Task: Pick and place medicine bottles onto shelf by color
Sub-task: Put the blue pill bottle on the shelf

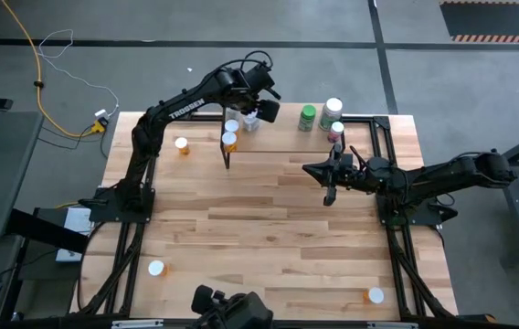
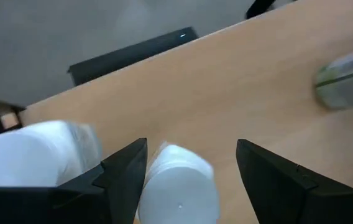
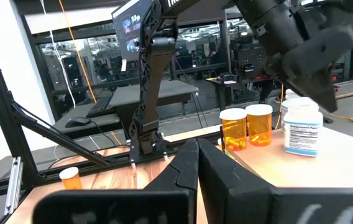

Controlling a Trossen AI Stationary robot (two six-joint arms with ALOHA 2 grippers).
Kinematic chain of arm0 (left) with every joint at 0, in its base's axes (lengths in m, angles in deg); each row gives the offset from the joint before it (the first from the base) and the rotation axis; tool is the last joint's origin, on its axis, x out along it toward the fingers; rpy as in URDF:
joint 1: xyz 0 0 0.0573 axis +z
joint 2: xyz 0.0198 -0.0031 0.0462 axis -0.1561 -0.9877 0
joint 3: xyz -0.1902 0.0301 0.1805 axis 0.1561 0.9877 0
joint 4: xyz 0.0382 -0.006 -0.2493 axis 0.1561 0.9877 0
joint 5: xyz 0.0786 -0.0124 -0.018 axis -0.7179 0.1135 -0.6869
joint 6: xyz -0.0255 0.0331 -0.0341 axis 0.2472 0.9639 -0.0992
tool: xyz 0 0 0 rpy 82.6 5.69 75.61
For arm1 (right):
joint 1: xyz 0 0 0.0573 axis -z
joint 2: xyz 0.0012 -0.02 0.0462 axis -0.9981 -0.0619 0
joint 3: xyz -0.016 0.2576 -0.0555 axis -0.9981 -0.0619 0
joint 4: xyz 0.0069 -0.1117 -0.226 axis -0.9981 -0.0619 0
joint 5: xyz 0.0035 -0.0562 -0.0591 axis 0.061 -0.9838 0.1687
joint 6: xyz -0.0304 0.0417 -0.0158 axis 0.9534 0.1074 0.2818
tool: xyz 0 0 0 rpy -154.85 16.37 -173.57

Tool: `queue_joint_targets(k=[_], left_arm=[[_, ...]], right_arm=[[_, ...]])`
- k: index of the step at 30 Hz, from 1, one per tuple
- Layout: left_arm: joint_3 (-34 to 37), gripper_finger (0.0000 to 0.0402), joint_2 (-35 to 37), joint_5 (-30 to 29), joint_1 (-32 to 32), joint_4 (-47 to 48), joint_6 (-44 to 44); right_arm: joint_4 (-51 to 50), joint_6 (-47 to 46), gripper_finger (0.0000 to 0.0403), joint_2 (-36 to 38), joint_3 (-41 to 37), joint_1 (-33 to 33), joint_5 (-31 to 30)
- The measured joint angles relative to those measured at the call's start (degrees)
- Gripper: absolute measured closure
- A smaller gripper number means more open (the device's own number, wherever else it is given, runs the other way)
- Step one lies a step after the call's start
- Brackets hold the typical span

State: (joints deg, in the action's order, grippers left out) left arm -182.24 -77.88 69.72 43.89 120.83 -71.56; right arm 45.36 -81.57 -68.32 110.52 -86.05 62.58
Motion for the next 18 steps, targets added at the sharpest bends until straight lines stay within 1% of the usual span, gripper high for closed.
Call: queue_joint_targets(k=[5, 9, 13, 16, 18], left_arm=[[-4.62, 0.0165, 0.23, 0.24, 0.1, -0.87, 1.24], [-3.78, 0.0167, 4.02, 0.2, 0.3, -3.71, 2.58], [-4.48, 0.0169, 7.68, -0.25, -0.13, -3.15, 7.8], [-4.41, 0.0183, 9.5, -1.05, -2.27, -1.36, 12.13], [-4.41, 0.0204, 9.92, -2.13, -4.06, 1.57, 14.32]], right_arm=[[0.0, 0.0, 0.0402, 0.0, 0.0, 0.0, 0.0], [-0.09, 0.0, 0.0402, 0.0, 0.0, 0.0, -0.02], [-0.18, -0.02, 0.0402, 0.0, 0.0, 0.0, -0.01], [-0.19, -0.01, 0.0402, 0.0, 0.0, 0.0, -0.01], [-0.2, -0.25, 0.0402, 0.0, 0.0, 0.0, 0.0]])
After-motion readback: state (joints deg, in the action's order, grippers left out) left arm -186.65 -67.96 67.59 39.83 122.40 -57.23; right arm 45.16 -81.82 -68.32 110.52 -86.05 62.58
